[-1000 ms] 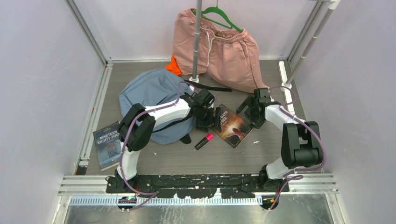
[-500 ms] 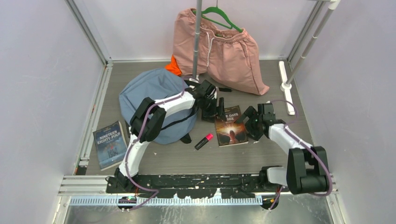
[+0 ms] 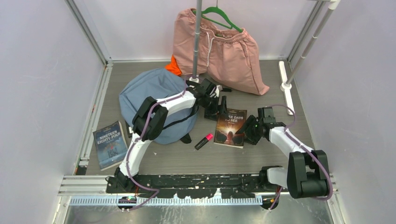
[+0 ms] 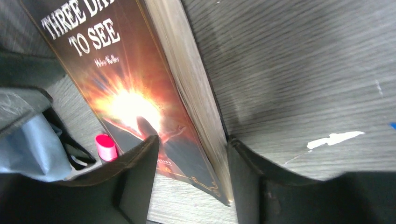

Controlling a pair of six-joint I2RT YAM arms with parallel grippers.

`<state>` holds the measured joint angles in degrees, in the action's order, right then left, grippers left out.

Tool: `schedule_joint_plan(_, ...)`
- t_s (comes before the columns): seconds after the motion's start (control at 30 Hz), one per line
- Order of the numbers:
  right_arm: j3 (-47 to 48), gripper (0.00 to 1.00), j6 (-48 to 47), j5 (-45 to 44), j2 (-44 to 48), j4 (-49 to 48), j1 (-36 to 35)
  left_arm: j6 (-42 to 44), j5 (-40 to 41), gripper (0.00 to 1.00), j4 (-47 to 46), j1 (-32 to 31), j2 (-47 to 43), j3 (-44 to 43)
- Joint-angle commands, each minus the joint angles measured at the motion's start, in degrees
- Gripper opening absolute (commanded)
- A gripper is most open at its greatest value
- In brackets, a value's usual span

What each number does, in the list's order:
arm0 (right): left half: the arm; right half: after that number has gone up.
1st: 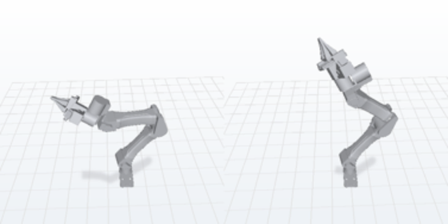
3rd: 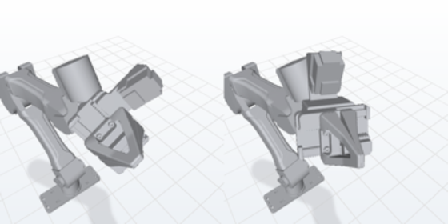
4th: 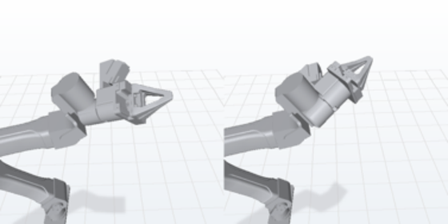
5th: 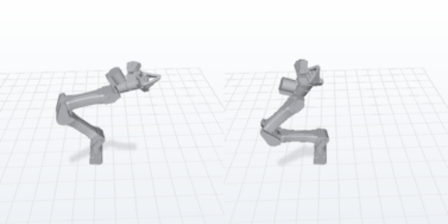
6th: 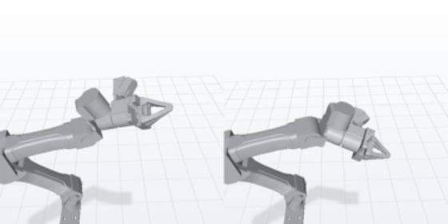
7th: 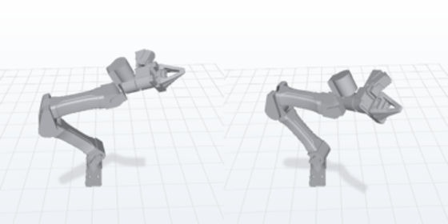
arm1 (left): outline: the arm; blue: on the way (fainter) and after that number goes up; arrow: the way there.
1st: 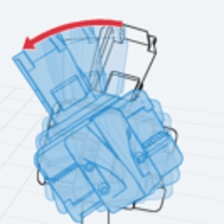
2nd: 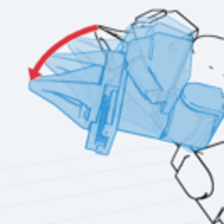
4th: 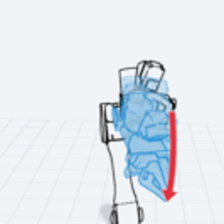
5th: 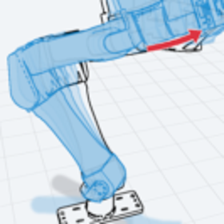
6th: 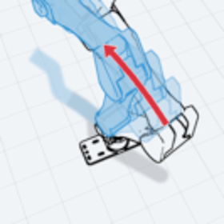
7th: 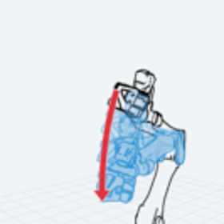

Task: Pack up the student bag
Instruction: Pick up the book from the center of the board.

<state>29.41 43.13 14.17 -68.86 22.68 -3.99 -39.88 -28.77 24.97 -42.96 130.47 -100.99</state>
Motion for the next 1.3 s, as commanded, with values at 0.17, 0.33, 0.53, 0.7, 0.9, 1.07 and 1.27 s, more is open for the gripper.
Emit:
schedule_joint_plan(0.17, 1.55, 0.01, 0.92, 3.21, -0.97, -4.68, -0.29, -0.86, -6.64, 0.74, -4.93, -0.59, 1.88, 0.3)
schedule_joint_plan(0.33, 2.52, 0.01, 2.21, 1.52, 7.74, -0.49, -0.23, 0.73, -6.4, 0.75, -3.58, 0.26, -4.14, 3.3)
schedule_joint_plan(0.53, 3.91, 0.01, 3.26, 3.07, 18.4, 1.43, -0.25, -5.62, -11.83, 0.75, -13.78, 4.18, -11.48, 14.62)
schedule_joint_plan(0.7, 0.56, 0.01, 5.7, 8.33, 25.68, -5.71, -0.26, -6.01, -15.22, 0.75, -13.7, 4.2, -14.08, 19.13)
schedule_joint_plan(0.9, 2.38, 0.01, 6.01, 11.18, 28.03, -6.23, -0.23, -11.42, -18.51, 0.75, -18.58, 4.29, -15.28, 24.54)
schedule_joint_plan(1.07, 3.54, 0.01, 6.59, 16.66, 26.14, -8.75, -0.26, -16.36, -22.06, 0.75, -28.26, 4.5, -14.78, 26.75)
schedule_joint_plan(1.27, 3.01, 0.01, 6.43, 24.25, 24.76, -11.54, -0.48, -26.0, -26.0, 0.68, -44.68, 4.51, -12.17, 28.26)
